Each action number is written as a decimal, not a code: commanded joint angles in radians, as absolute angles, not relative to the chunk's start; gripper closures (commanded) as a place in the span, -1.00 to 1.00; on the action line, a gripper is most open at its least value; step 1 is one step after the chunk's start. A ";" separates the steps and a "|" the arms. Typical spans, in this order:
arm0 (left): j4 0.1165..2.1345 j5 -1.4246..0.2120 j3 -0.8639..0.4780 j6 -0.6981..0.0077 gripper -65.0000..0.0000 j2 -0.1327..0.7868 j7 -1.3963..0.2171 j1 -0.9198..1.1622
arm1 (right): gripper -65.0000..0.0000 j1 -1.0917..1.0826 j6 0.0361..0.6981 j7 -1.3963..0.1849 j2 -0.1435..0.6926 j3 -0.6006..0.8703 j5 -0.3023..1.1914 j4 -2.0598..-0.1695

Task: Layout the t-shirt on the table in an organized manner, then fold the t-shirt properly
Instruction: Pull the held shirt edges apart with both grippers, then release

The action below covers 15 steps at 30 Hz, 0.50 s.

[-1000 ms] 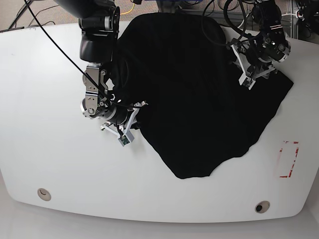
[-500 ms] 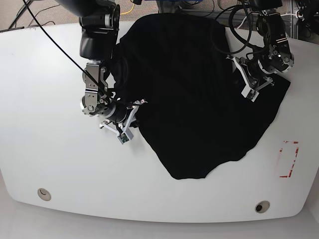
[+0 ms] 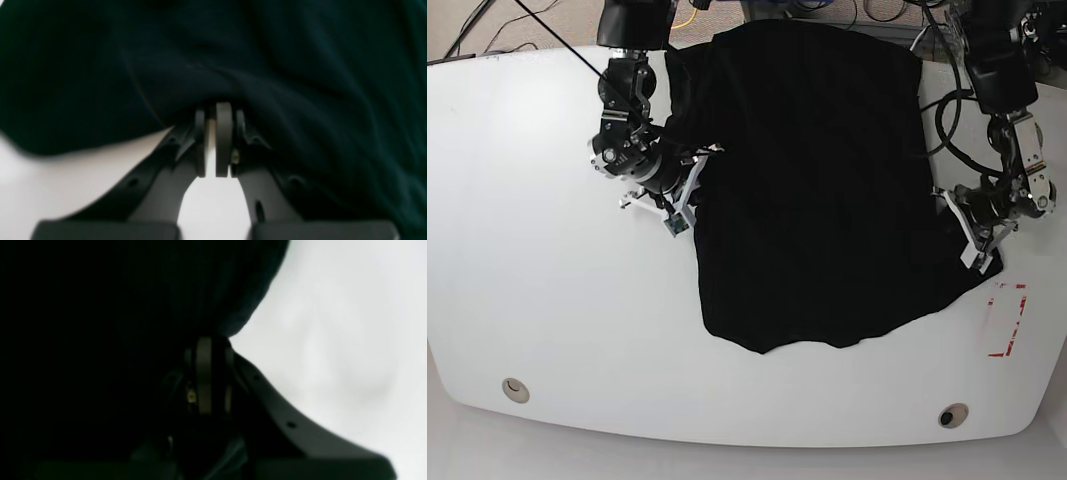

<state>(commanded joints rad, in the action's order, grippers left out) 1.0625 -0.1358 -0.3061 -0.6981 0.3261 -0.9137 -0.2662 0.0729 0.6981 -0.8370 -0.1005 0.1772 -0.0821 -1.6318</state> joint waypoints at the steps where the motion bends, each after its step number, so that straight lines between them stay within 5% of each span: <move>1: 1.044 -0.136 -0.305 -0.698 0.74 0.326 -0.912 -0.294 | 0.93 0.091 0.698 -0.839 -0.107 0.177 -0.084 -1.647; 6: 1.015 -0.142 -0.222 -0.698 0.39 0.325 -0.912 -0.377 | 0.81 0.143 0.698 -0.842 -0.124 0.173 -0.085 -1.692; 15: 1.135 -0.143 -0.182 -0.698 0.24 0.303 -0.951 -0.383 | -0.47 0.134 0.698 -0.842 -0.111 0.173 -0.087 -1.767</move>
